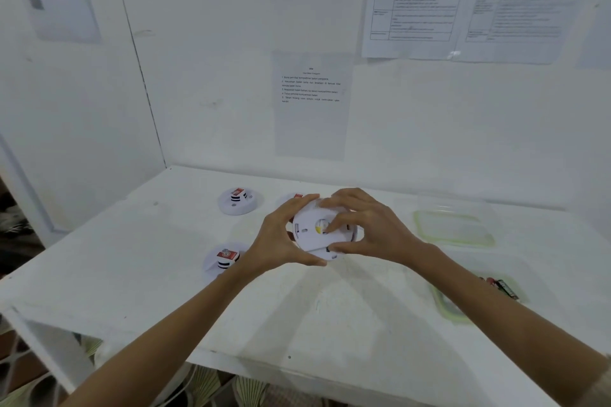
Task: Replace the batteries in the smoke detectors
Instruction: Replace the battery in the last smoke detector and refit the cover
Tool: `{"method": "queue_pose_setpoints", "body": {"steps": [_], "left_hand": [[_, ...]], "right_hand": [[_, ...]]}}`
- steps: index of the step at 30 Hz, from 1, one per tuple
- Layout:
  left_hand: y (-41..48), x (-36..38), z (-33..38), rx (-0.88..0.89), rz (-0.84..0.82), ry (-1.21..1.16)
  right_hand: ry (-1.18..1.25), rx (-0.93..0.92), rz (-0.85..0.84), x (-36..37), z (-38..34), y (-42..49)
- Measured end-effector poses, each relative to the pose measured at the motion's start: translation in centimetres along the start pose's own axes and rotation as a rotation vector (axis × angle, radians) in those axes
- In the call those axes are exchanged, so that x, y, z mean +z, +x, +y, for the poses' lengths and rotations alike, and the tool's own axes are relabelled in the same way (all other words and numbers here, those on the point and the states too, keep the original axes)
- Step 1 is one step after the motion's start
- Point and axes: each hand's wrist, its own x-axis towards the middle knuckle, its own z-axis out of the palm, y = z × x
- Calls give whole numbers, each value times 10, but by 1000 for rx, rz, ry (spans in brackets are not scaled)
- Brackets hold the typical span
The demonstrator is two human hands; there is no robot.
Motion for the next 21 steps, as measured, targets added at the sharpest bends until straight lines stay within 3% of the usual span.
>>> {"method": "queue_pose_setpoints", "body": {"steps": [21], "left_hand": [[0, -5, 1, -37, 30, 13]], "right_hand": [[118, 45, -54, 0, 5, 5]]}}
